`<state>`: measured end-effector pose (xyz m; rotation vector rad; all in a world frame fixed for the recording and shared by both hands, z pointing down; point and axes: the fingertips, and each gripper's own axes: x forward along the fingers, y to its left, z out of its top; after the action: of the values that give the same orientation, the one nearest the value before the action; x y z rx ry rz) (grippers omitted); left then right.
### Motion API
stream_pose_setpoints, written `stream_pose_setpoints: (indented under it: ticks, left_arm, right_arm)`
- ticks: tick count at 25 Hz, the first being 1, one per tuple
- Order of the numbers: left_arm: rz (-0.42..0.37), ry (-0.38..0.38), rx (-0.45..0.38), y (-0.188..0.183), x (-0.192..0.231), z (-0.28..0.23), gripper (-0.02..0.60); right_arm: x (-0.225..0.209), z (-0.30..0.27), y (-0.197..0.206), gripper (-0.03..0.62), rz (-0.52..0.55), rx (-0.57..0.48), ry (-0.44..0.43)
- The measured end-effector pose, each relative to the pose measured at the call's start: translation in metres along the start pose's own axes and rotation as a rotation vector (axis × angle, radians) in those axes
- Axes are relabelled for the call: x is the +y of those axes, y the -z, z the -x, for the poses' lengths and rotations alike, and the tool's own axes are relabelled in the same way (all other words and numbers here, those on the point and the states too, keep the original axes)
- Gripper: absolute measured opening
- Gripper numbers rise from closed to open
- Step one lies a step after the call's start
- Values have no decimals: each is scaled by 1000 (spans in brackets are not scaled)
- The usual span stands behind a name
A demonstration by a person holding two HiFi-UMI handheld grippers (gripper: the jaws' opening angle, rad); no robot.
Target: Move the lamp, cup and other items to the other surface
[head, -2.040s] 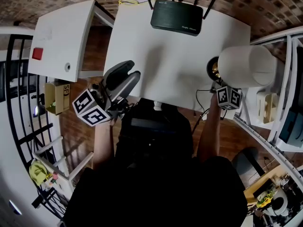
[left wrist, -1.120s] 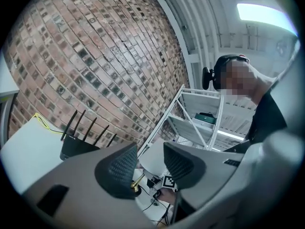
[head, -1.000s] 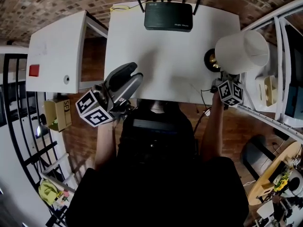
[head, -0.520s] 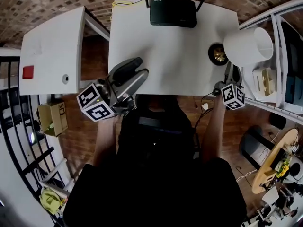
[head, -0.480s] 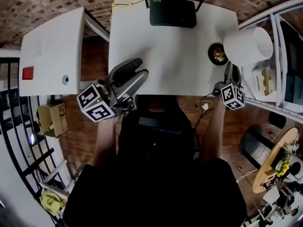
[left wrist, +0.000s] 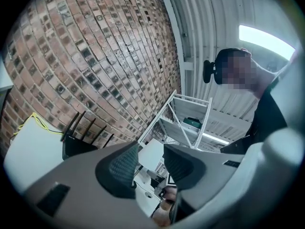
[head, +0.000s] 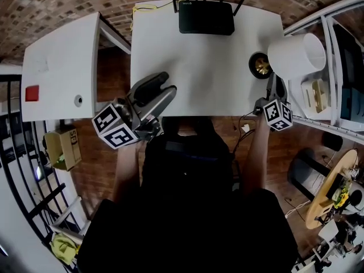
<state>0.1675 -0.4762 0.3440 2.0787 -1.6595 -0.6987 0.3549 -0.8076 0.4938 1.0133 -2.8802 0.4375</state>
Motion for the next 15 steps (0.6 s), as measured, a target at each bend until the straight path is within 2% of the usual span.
stream_pose_setpoints:
  ticks: [3, 8, 13, 15]
  left_arm:
    - [-28, 11, 22, 1, -4, -3, 164]
    - [1, 60, -17, -8, -11, 4, 167]
    - [14, 84, -27, -12, -8, 27, 168]
    - [21, 95, -26, -12, -9, 39, 168]
  right_arm:
    - [5, 3, 0, 67, -2, 8, -6]
    - [15, 19, -4, 67, -18, 4, -10]
    - [46, 42, -13, 67, -25, -31, -38]
    - [61, 55, -18, 47, -25, -52, -43]
